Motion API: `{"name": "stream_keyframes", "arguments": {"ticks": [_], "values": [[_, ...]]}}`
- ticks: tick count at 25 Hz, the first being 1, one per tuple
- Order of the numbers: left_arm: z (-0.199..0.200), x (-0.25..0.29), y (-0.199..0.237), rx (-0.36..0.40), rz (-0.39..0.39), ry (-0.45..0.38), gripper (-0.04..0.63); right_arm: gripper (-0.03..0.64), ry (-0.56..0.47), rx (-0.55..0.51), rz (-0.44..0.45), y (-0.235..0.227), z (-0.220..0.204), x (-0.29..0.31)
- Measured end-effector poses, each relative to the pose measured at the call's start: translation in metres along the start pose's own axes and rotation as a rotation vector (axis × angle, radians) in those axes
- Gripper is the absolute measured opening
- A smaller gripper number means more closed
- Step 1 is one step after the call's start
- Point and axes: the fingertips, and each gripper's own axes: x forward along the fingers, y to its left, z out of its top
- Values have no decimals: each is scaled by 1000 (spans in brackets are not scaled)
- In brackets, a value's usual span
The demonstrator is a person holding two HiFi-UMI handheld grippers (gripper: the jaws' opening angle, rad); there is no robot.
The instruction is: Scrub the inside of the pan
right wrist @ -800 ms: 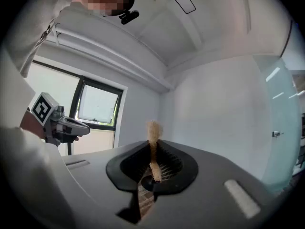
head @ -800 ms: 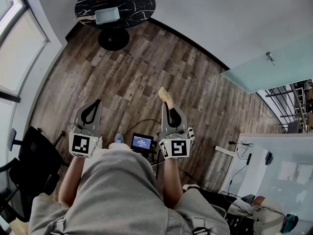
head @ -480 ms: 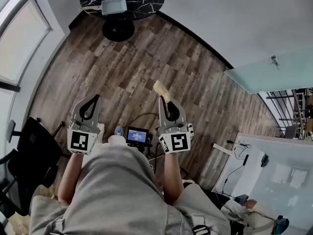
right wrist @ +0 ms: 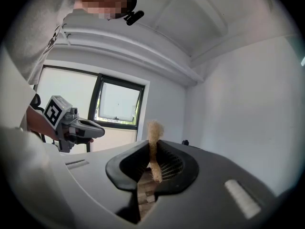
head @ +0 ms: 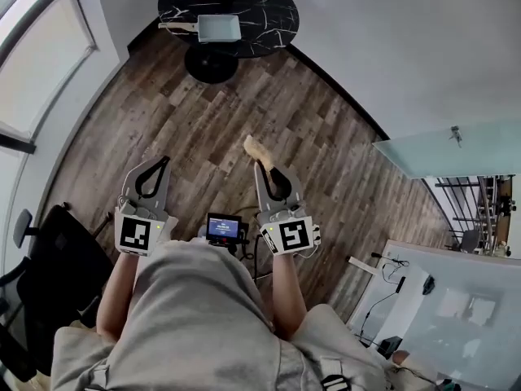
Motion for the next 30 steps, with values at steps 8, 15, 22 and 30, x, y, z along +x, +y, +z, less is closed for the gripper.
{"name": "stream_keyframes", "arguments": {"ticks": [8, 15, 22, 30], "values": [[-5, 8, 110, 39, -66, -31, 2, 54, 59, -32, 20, 55, 17, 112], [-28, 41, 171, 16, -104, 27, 2, 54, 122, -25, -23, 52, 8, 167], [-34, 123, 197, 60, -171, 54, 2, 54, 158, -5, -128, -24, -19, 229], [-26, 265, 244, 133, -215, 121, 2, 54, 297, -248, -85, -123, -66, 349]]}}
